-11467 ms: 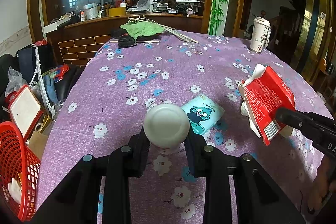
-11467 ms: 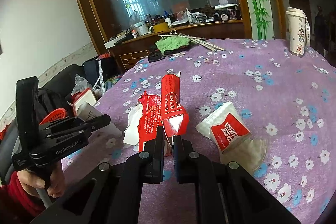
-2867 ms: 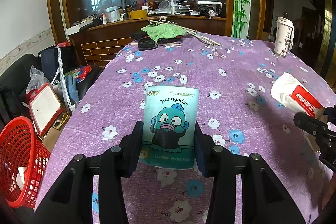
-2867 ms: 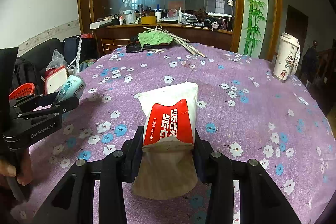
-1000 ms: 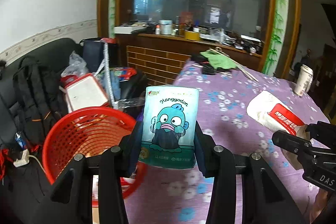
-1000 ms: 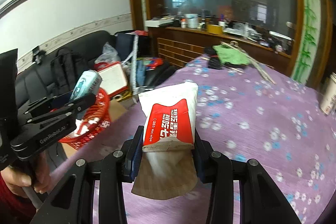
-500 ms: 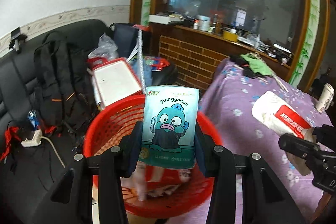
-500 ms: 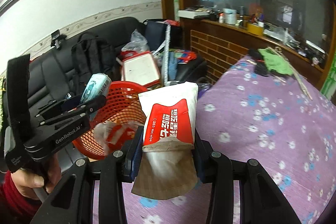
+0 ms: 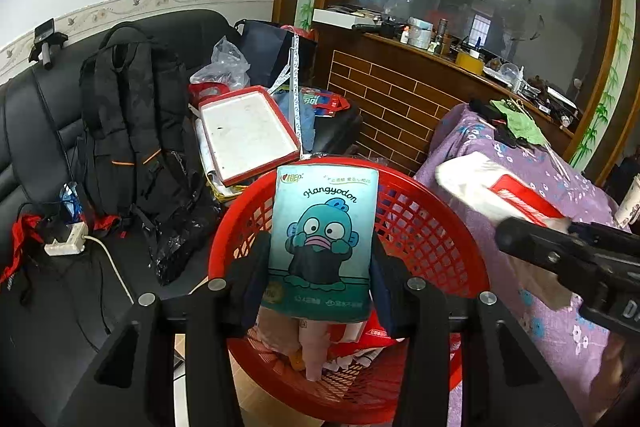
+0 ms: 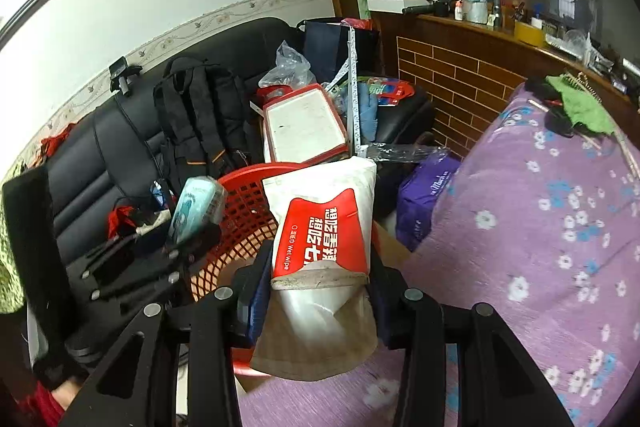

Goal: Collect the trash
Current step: 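Carry both items over the red wastebasket and open both tools to drop them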

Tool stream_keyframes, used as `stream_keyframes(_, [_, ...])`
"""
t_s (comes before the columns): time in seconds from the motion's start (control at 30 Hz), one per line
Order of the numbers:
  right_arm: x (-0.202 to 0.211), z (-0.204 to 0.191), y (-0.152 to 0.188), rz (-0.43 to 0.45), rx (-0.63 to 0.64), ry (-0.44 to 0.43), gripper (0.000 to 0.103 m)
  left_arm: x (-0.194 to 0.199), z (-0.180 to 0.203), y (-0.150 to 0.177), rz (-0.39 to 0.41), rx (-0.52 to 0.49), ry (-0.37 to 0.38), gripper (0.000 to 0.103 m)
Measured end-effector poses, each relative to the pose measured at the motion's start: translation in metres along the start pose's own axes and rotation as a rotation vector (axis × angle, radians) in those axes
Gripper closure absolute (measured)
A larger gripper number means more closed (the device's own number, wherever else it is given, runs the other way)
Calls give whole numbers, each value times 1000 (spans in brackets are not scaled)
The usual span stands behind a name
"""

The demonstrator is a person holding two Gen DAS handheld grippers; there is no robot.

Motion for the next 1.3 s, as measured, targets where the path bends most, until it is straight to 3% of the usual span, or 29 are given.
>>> stream_keyframes(0.37, [-25, 6, -9, -26, -95, -69, 53, 1, 3, -8, 11, -12, 7, 56])
stream_keyframes(0.47, [-17, 8, -10, 1, -107, -74, 50, 3, 4, -9, 16, -1, 0, 36])
stream_keyframes(0.57, [-2, 14, -12, 37, -120, -74, 49, 7, 7, -10, 32, -4, -18, 32])
stream_keyframes(0.63, [7, 18, -12, 52, -106, -58, 46, 8, 8, -9, 30, -2, -13, 31])
stream_keyframes(0.7, [17, 23, -9, 67, -98, -27, 36, 11, 10, -7, 35, 5, -14, 26])
stream_keyframes(0.93, [44, 38, 13, 86, -62, 83, 27, 29, 27, -1, 87, -12, -62, 9])
stream_keyframes(1.3, [67, 51, 40, 118, 7, 245, 11, 43, 25, 3, 124, -13, -160, 8])
Point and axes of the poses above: each gripper's, at about its wrist camera, not at the fingertips, and x roughly against the way its jaws point, z to its right, y to its underside, the point moved 6 cm from there along -x, roughly the way its jaws point, and after that the axes turned 3 degrees about y, right-handed, at the moved point
